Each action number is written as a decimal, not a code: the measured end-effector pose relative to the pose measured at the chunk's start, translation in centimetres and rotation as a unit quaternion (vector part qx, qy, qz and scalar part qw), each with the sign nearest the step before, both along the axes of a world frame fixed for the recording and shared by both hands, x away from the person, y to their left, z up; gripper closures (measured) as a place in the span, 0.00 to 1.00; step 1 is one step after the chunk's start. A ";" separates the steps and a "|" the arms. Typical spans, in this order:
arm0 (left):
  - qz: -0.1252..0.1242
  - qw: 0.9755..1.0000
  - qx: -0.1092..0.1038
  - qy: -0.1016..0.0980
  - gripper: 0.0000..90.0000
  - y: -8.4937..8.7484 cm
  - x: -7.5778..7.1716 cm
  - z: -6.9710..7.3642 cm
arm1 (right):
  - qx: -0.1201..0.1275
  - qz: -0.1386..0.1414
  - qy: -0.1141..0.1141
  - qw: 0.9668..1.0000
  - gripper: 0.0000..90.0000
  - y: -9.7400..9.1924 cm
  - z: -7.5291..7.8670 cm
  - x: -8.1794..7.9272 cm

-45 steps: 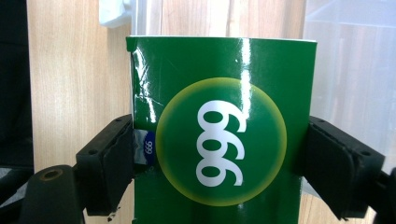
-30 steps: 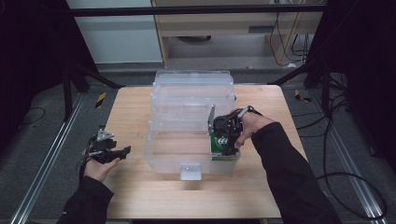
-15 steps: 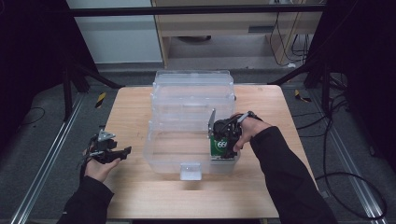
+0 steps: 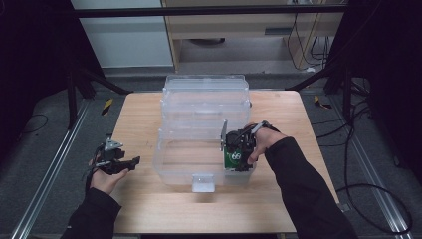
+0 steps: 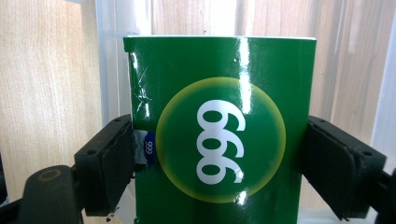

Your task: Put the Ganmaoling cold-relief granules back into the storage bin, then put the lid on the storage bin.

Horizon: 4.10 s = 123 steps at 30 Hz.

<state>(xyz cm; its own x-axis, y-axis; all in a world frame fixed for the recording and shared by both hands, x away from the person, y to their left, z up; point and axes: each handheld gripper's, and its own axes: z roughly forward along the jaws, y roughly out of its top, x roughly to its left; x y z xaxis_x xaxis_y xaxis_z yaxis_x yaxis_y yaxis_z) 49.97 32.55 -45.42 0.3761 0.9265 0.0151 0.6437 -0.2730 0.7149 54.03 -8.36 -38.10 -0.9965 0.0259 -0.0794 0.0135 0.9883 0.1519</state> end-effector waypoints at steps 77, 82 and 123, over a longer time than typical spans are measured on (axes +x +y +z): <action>0.002 1.000 -0.015 -0.017 0.37 -0.2 -0.1 0.7 | 0.190 -0.091 -0.007 0.978 0.36 -0.1 1.8 -4.8; 0.004 1.000 -0.016 -0.019 0.37 -0.1 -0.2 0.8 | 0.179 -0.082 0.002 0.980 0.43 0.8 0.9 -4.6; -0.019 0.998 -0.022 -0.059 0.39 -0.4 -0.9 3.3 | 0.098 -0.060 0.062 0.991 0.69 4.7 -2.5 -4.2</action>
<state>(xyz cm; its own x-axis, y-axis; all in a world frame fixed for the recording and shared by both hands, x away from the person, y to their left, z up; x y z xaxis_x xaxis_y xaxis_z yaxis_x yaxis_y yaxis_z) 49.10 32.17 -42.17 0.4083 0.9126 0.0213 0.5450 -0.2624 0.7963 49.81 -3.67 -40.57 -0.9870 0.1482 0.0623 0.1605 0.9299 0.3309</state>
